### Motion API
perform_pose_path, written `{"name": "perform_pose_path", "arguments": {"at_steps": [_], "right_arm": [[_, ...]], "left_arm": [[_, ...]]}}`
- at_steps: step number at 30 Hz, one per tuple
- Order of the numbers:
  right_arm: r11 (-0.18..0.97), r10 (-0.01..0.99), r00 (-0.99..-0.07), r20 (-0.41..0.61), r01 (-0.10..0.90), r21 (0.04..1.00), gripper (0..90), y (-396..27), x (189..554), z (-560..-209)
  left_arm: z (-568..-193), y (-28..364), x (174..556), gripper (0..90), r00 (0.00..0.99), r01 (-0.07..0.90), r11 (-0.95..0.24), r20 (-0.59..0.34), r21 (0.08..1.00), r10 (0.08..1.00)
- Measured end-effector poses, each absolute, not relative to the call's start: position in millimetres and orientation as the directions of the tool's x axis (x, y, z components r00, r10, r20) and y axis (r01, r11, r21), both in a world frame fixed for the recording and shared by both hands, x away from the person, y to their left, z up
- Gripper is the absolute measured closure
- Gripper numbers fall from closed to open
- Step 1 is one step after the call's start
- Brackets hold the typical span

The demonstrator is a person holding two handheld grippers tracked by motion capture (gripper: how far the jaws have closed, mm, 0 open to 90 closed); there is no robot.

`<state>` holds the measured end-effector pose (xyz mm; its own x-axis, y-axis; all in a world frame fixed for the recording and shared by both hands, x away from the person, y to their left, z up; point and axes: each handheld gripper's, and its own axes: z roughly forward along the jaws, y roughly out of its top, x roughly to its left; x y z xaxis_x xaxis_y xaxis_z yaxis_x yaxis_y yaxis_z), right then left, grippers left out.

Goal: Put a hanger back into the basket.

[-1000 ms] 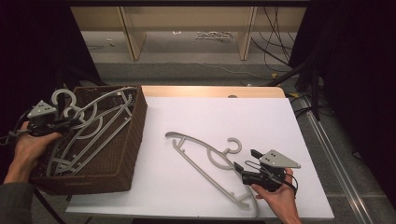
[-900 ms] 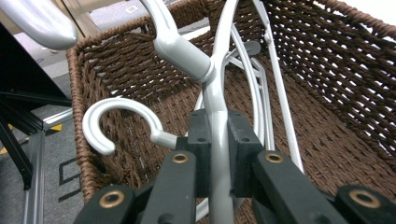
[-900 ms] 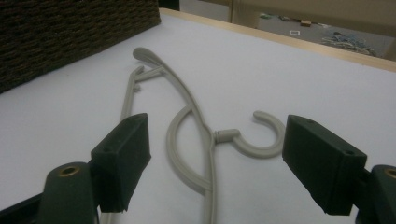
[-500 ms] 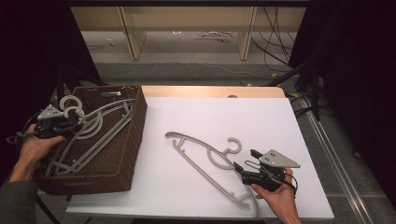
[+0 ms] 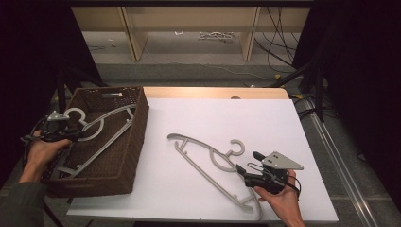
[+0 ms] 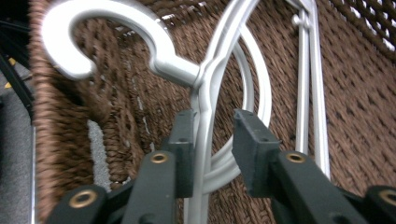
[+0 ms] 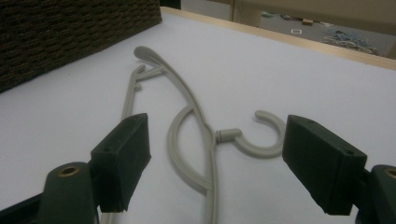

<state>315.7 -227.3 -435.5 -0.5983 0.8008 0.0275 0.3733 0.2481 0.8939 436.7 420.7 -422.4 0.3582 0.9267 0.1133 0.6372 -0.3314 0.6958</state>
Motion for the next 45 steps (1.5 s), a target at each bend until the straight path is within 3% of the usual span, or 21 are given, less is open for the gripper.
{"name": "perform_pose_path", "arguments": {"at_steps": [5,8,12,17,29,45], "right_arm": [[0.259,0.802,-0.597,0.017,0.373,0.891,24.4,-227,315,-435],[0.241,0.798,-0.602,0.029,0.363,0.900,24.4,-226,316,-437],[0.243,0.798,-0.602,0.028,0.363,0.900,24.4,-225,316,-437],[0.247,0.800,-0.599,0.026,0.370,0.896,24.4,-226,314,-436],[0.261,0.802,-0.598,0.001,0.351,0.899,24.2,-228,314,-435],[0.253,0.797,-0.604,0.010,0.349,0.903,24.1,-227,314,-435]], "left_arm": [[-403,412,426,55.1,0.275,0.627,-0.236,0.072,0.743,0.959],[-391,400,419,43.8,0.288,0.610,-0.245,0.077,0.754,0.954],[-375,380,406,35.8,0.302,0.568,-0.254,0.090,0.783,0.949],[-361,345,383,31.7,0.341,0.477,-0.153,-0.021,0.866,0.940],[-356,262,343,22.8,0.521,0.339,-0.122,-0.078,0.933,0.850],[-388,204,319,18.8,0.643,0.263,-0.146,-0.061,0.954,0.763]]}}
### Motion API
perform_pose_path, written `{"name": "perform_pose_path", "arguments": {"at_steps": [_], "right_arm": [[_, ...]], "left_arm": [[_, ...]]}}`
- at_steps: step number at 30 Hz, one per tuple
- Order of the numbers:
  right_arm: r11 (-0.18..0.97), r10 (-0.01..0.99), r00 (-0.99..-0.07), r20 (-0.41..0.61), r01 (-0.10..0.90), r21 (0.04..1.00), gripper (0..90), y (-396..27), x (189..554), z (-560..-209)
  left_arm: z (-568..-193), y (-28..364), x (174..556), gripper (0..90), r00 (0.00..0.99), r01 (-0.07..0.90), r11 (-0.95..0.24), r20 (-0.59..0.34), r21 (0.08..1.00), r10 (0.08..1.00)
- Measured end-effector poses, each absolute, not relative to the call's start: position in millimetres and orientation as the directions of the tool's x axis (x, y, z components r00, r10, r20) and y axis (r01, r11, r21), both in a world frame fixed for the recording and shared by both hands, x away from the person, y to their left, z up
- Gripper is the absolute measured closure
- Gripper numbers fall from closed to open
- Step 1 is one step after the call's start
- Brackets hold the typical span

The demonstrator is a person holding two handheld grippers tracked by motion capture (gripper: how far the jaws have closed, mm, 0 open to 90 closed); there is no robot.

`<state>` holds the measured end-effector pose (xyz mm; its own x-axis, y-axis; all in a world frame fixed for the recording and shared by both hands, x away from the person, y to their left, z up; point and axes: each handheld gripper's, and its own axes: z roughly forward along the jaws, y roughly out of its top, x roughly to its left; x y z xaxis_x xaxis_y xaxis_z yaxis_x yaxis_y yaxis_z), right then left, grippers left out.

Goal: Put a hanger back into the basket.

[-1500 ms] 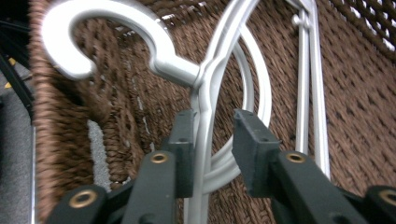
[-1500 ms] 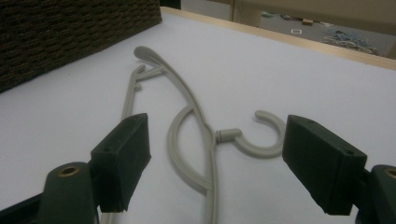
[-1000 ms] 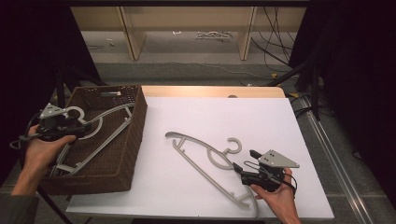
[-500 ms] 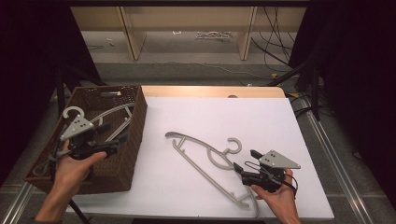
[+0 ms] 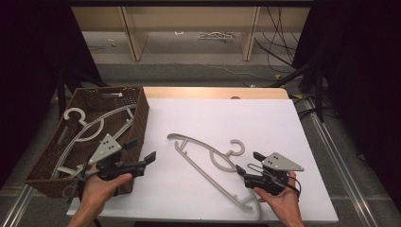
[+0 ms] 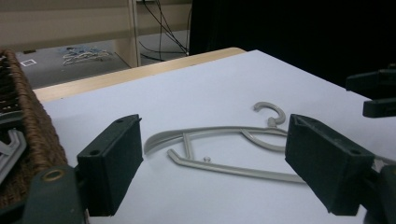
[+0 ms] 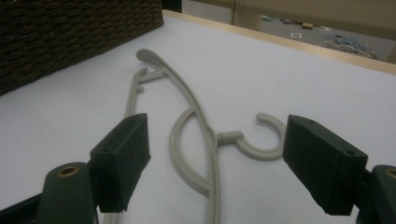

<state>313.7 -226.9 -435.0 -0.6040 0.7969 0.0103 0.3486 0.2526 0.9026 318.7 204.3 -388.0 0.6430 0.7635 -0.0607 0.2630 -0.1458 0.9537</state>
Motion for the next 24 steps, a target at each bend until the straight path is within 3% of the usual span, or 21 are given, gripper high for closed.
{"name": "perform_pose_path", "arguments": {"at_steps": [19,24], "right_arm": [[0.277,0.789,-0.614,-0.002,0.353,0.894,24.2,-222,319,-438],[0.332,0.767,-0.641,-0.003,0.393,0.857,23.4,-210,339,-446]], "left_arm": [[-434,166,295,17.1,0.694,0.281,-0.184,-0.067,0.942,0.717],[-438,165,294,17.1,0.691,0.286,-0.193,-0.062,0.939,0.721]]}}
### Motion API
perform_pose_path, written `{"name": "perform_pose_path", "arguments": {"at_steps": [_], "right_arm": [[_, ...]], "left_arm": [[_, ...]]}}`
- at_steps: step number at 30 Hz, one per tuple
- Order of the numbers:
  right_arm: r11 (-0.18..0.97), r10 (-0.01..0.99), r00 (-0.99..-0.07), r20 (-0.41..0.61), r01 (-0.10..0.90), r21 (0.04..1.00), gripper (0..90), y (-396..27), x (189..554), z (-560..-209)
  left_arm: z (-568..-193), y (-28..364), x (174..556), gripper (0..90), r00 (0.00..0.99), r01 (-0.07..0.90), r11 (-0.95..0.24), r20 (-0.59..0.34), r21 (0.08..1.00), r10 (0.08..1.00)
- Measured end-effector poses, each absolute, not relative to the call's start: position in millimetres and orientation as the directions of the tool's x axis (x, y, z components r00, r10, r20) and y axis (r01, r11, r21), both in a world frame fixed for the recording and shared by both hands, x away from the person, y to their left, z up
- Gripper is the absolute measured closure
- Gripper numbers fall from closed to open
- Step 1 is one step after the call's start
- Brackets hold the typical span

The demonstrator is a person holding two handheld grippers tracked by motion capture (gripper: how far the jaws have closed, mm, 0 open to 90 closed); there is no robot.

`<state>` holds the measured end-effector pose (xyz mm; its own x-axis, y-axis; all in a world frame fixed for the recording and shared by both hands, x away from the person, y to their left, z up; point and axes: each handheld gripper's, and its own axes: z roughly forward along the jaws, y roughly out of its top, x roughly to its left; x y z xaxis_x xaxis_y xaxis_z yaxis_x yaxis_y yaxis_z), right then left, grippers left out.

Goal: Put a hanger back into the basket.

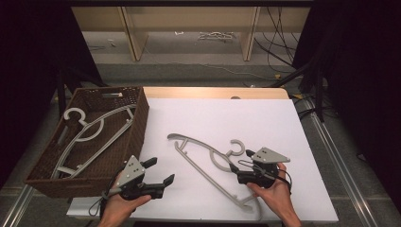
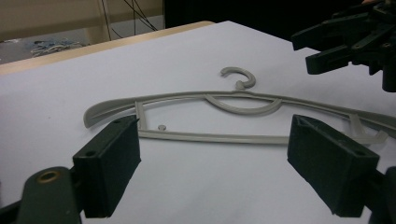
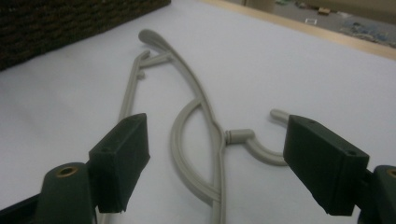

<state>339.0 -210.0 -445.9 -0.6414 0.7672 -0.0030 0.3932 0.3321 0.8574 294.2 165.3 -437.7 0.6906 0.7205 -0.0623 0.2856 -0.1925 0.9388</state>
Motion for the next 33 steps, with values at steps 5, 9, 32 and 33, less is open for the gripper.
{"name": "perform_pose_path", "arguments": {"at_steps": [5,9,32,33], "right_arm": [[0.387,0.764,-0.645,-0.014,0.440,0.810,25.1,-204,356,-453],[0.439,0.768,-0.640,-0.027,0.497,0.748,27.2,-200,375,-462],[0.567,0.735,-0.678,0.001,0.615,0.547,64.8,-184,404,-473],[0.588,0.719,-0.695,-0.008,0.601,0.541,66.0,-184,404,-472]], "left_arm": [[-439,166,295,17.1,0.690,0.292,-0.201,-0.060,0.935,0.721],[-440,166,295,17.1,0.691,0.293,-0.210,-0.055,0.933,0.720],[-441,165,297,17.2,0.703,0.304,-0.226,-0.058,0.926,0.709],[-441,165,297,17.2,0.704,0.304,-0.231,-0.054,0.924,0.708]]}}
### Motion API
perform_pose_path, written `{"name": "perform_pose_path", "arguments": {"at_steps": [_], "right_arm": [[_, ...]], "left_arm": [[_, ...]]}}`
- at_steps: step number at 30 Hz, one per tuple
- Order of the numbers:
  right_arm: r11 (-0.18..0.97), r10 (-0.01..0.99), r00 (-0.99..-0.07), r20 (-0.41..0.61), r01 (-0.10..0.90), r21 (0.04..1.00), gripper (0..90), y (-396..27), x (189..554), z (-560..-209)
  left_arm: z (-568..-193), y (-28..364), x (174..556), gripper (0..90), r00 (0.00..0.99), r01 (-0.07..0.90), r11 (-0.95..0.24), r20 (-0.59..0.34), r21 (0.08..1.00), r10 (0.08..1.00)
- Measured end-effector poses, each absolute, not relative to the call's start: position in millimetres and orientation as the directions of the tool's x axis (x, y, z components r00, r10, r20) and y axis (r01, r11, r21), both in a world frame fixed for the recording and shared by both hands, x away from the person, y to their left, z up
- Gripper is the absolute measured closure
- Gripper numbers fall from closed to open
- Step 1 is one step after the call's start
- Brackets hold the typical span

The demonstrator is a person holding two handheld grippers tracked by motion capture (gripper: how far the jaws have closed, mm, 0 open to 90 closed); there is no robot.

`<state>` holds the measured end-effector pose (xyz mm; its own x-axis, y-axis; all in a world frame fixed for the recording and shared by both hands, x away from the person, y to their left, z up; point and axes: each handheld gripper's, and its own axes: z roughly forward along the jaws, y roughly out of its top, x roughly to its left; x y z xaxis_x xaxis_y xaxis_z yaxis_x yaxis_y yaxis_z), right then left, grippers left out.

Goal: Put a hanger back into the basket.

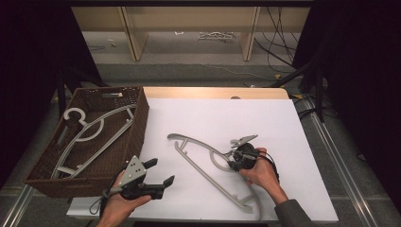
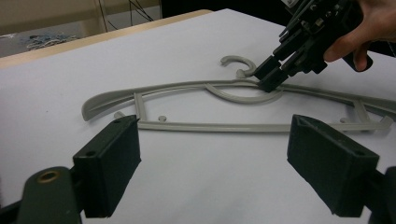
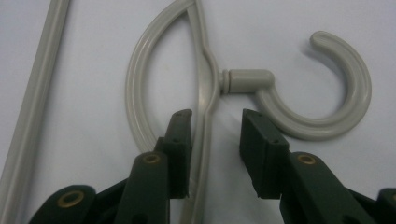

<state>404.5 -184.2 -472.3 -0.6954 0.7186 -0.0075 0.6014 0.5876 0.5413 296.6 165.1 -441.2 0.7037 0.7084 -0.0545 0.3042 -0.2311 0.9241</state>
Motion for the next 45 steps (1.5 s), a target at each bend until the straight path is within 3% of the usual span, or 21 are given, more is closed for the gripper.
{"name": "perform_pose_path", "arguments": {"at_steps": [19,26,36,45], "right_arm": [[0.641,0.707,-0.707,-0.032,0.620,0.453,72.3,-172,409,-468],[0.678,0.689,-0.723,-0.056,0.614,0.404,78.5,-165,412,-465],[0.664,0.691,-0.723,-0.030,0.617,0.423,82.8,-167,413,-464],[0.711,0.650,-0.756,-0.078,0.569,0.413,82.9,-164,411,-461]], "left_arm": [[-444,160,301,18.3,0.712,0.301,-0.244,-0.047,0.922,0.701],[-444,158,301,18.6,0.712,0.306,-0.259,-0.040,0.916,0.701],[-441,156,306,19.2,0.718,0.289,-0.247,-0.039,0.925,0.695],[-442,139,331,23.0,0.741,0.257,-0.307,0.017,0.916,0.671]]}}
